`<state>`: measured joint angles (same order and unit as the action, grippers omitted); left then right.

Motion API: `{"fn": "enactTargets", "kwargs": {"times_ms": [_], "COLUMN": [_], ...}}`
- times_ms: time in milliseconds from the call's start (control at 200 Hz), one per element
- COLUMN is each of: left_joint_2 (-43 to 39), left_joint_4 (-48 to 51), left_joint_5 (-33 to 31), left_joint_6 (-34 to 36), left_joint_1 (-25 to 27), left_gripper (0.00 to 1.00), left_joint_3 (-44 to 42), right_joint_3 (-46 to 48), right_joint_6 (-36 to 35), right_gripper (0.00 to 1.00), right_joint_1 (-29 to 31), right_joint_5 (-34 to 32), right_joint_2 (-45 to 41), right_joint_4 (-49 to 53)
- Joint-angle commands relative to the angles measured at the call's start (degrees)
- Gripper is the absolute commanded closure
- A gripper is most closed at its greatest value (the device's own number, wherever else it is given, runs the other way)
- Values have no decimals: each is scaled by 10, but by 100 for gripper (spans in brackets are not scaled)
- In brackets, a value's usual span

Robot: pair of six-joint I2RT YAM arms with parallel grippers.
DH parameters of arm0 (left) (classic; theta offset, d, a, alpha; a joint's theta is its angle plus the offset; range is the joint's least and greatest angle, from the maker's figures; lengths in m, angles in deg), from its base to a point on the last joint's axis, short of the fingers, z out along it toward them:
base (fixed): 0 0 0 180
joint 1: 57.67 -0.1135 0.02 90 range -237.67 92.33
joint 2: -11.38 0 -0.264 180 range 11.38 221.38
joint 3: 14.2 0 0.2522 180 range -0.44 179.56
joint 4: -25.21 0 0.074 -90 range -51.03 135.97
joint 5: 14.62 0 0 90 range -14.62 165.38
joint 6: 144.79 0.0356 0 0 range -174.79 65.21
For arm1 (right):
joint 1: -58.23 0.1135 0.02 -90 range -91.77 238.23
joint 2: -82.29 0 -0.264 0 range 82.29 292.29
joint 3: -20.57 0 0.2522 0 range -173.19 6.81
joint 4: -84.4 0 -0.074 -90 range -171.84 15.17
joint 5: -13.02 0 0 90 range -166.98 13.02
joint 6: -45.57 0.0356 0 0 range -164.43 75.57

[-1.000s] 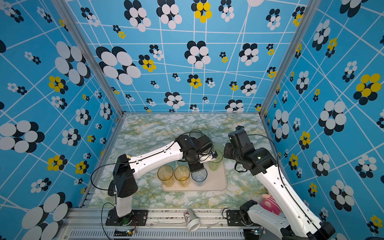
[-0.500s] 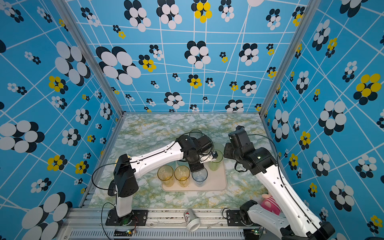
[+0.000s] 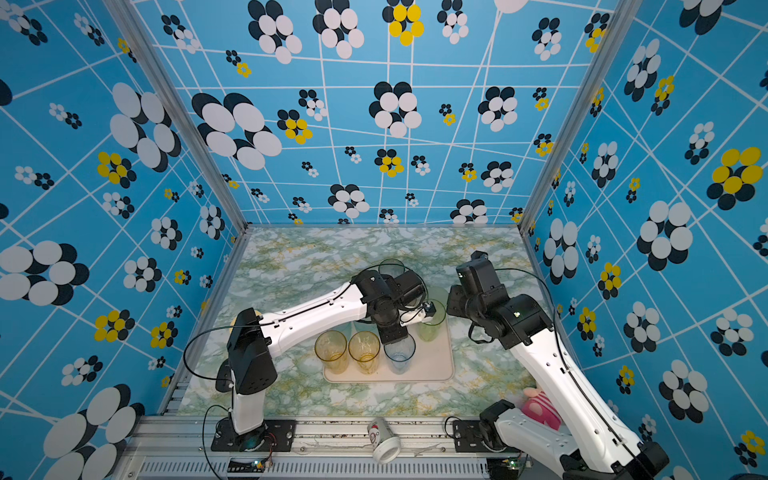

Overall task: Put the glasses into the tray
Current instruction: 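Lower the clear cup onto the tray beside the blue-rimmed cup and open the left gripper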

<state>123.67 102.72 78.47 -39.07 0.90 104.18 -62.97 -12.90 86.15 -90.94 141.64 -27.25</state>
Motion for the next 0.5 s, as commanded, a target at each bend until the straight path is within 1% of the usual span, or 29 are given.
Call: {"fn": "enactTargets", "kwargs": {"times_ms": [0, 495], "left_joint_2": [-5, -19], "left_joint_4": [-1, -2], "left_joint_5": [-5, -9], "left_joint_6": [4, 4], "left_joint_1": [-3, -4], "left_gripper": [80, 80], "left_joint_3": [-9, -8], "right_joint_3": [8, 8], "right_joint_6": [-5, -4], "right_gripper": [61, 61], "right_joint_1": [-4, -4], "right_joint_5": [9, 10], "right_joint_2": [1, 1], "right_joint_4": [-4, -4]}}
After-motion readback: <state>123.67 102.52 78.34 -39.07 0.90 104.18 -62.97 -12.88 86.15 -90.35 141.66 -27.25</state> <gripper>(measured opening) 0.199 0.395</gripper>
